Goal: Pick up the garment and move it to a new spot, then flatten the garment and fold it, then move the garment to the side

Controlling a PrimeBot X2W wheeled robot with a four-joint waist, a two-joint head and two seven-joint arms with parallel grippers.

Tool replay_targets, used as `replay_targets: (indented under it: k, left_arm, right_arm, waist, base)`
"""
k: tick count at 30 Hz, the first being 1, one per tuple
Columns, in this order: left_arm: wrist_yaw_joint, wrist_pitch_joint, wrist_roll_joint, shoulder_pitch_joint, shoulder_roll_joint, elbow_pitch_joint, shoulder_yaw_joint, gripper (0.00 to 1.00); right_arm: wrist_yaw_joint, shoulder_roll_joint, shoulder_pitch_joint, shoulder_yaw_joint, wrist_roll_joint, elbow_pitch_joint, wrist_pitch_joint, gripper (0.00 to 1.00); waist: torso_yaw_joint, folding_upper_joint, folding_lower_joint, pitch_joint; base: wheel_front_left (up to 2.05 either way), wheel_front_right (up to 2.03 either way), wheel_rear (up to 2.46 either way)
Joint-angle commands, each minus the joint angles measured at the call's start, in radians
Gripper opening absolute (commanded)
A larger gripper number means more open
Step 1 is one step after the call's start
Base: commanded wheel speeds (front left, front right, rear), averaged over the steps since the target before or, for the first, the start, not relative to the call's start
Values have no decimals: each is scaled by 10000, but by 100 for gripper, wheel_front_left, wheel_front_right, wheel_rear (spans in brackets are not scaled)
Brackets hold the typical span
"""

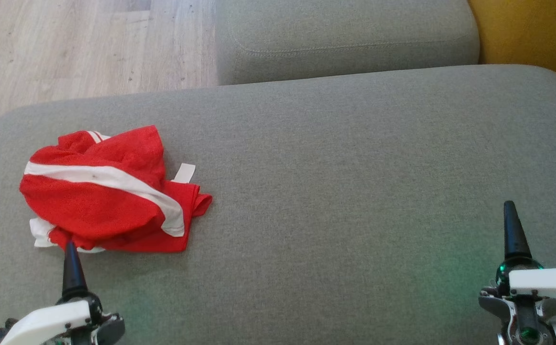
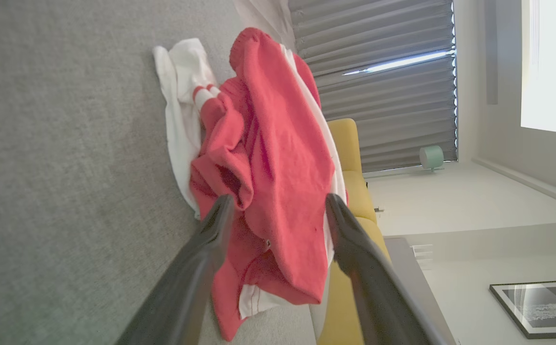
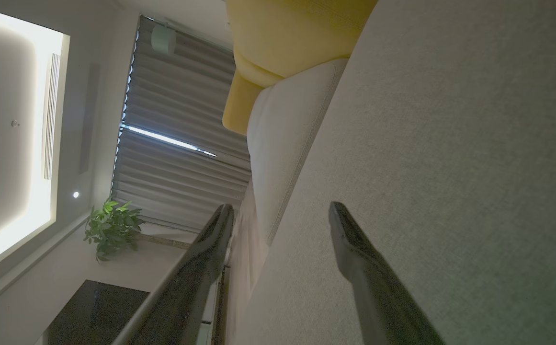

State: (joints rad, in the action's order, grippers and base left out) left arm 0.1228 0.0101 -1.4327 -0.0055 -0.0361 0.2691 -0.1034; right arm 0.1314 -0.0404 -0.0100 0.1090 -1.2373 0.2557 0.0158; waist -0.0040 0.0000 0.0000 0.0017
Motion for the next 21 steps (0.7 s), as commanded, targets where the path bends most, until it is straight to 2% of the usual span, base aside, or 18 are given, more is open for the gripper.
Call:
replay_targets:
  k: [1, 12, 20, 21]
  left_arm:
    - [-37, -102, 282, -495, -75, -469, -222, 100]
    - [-411, -425, 2384, -420, -83, -1524, 348, 100]
    - [-548, -631, 3996, -385, -88, -1724, 1027, 100]
    - [-594, -690, 4506, -387, -89, -1751, 1214, 100]
  right_arm:
    - [-2, -53, -510, -65, 393, -457, -148, 100]
    - [-3, -59, -545, -337, 2758, -989, -472, 100]
    - [-3, -62, -543, -571, 4240, -1154, -679, 100]
    - [-3, -63, -548, -590, 4620, -1210, -738, 100]
  waist:
    - [-3, 0, 0, 1]
    - [-1, 0, 0, 30]
    - [-11, 0, 0, 39]
    - [-12, 0, 0, 39]
  base:
    - [0, 0, 0]
    - [0, 0, 0]
    - [0, 0, 0]
    - [0, 0, 0]
